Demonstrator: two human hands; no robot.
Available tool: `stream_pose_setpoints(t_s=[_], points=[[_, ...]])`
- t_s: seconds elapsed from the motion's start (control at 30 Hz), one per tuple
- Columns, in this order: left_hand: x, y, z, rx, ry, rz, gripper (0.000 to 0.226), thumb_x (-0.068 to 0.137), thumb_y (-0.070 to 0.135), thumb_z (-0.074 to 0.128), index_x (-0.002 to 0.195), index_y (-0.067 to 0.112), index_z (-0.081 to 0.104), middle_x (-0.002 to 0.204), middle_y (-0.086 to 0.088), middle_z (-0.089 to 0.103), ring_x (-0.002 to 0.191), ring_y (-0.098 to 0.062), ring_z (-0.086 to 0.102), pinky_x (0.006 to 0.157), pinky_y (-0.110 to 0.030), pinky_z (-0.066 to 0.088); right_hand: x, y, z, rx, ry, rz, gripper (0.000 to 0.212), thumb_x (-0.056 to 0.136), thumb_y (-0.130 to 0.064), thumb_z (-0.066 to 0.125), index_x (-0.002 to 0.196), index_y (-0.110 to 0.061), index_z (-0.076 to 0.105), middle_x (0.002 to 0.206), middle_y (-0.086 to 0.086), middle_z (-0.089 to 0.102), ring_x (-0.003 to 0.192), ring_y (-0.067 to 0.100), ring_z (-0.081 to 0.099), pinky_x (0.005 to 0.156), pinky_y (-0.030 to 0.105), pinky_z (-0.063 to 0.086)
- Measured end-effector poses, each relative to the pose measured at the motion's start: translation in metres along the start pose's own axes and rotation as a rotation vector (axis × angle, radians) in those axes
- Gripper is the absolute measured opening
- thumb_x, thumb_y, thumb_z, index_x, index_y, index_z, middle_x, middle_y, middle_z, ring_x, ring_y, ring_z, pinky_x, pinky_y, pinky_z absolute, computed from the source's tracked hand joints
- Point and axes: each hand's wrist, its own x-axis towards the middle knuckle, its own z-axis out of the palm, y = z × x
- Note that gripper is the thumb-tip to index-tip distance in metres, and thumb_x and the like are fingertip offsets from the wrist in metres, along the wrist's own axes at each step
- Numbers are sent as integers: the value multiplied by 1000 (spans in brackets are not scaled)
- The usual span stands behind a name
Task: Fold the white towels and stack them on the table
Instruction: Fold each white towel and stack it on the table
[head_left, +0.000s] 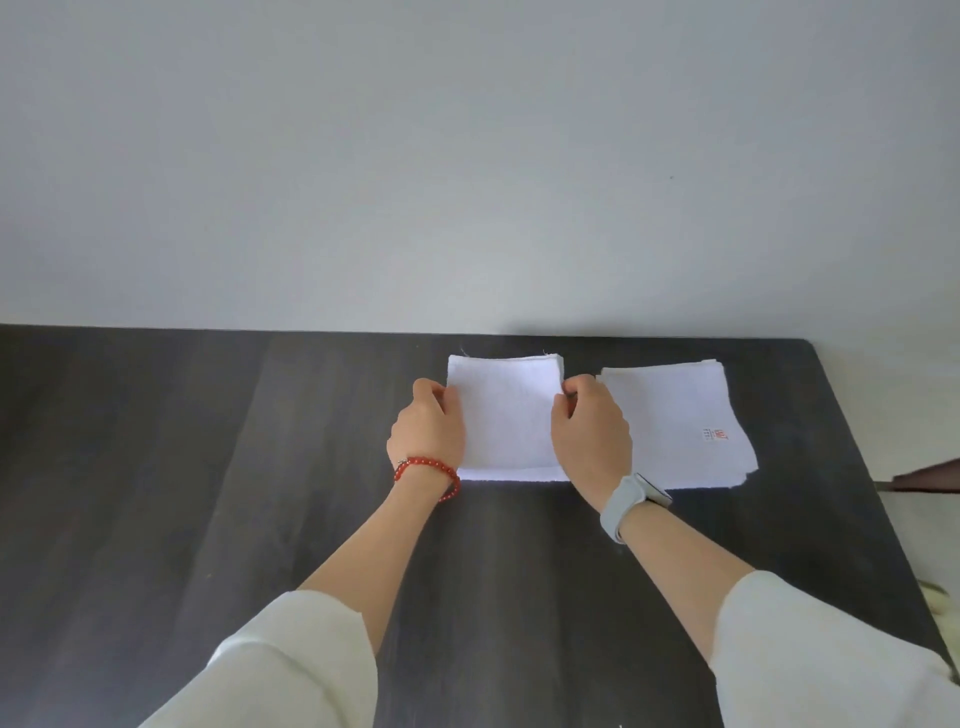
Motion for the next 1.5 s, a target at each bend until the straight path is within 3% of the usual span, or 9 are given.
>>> stream_pose_setpoints(t_s=[0.1, 0.27, 0.43, 0.6, 0.77, 0.9, 1.03, 1.37, 1.5], points=[[2, -5, 4, -70, 191, 85, 20, 94, 20, 39, 108, 12, 50, 106, -3, 57, 91, -25, 55, 69, -29, 39, -5, 1, 0, 2, 142, -126, 16, 91, -18, 52, 104, -7, 50, 107, 9, 53, 81, 22, 55, 66, 32, 52], [2, -17, 11, 190, 288, 738, 41, 87, 18, 31, 115, 7, 59, 122, -9, 60, 113, -27, 56, 83, -37, 45, -8, 8, 9, -448, 190, -659, 37, 88, -20, 42, 122, -10, 52, 130, 10, 53, 123, 26, 46, 97, 45, 38], [6, -23, 16, 468, -156, 559, 73, 84, 51, -10, 147, 13, -4, 156, -1, -4, 143, -16, -3, 115, -43, 6, 0, 13, 18, -657, -70, -433, 57, 90, -35, 24, 134, -3, 43, 143, 13, 40, 133, 26, 37, 102, 56, 34], [6, -25, 18, 412, -264, 517, 62, 95, 49, 8, 146, 18, -12, 155, 4, -14, 142, -15, -11, 116, -43, -1, 1, 18, 22, -616, -137, -406, 59, 90, -36, 21, 133, -1, 42, 143, 15, 39, 132, 27, 38, 102, 53, 37], [5, -12, -4, 342, -207, 496, 56, 97, 39, 30, 146, 20, 12, 156, 3, 0, 143, -20, -9, 115, -45, 1, -8, 2, -5, -344, -166, -420, 64, 89, -42, 5, 146, -15, 16, 156, 3, 5, 143, 16, -2, 116, 35, 0], [-19, 6, -31, 170, -57, 497, 48, 95, 30, 41, 141, 19, 33, 153, -3, 19, 143, -22, 6, 115, -41, 8, -35, -10, -54, -63, -15, -331, 39, 96, -20, 38, 134, -16, 42, 146, -1, 37, 139, 14, 24, 112, 28, 21], [-62, 37, -54, -75, -78, 530, 38, 93, 21, 47, 130, 13, 49, 138, -5, 45, 128, -22, 41, 106, -34, 33, -60, 0, -115, 82, -171, -140, 30, 97, -21, 37, 121, -19, 55, 122, -4, 59, 117, 15, 51, 98, 21, 36], [-317, 158, 4, -128, -338, 903, 26, 93, 21, 44, 111, 14, 61, 116, -2, 58, 109, -21, 54, 88, -26, 42, -234, 148, -327, 61, 202, 89, 24, 93, -12, 45, 106, -11, 65, 104, 5, 68, 99, 21, 61, 88, 31, 45], [-495, 198, 57, -159, -489, 1084, 28, 94, 22, 44, 116, 13, 59, 120, -4, 57, 107, -22, 55, 88, -29, 44, -379, 245, -434, 21, 380, 246, 23, 93, -9, 47, 107, -5, 64, 102, 8, 66, 87, 17, 57, 73, 19, 36]])
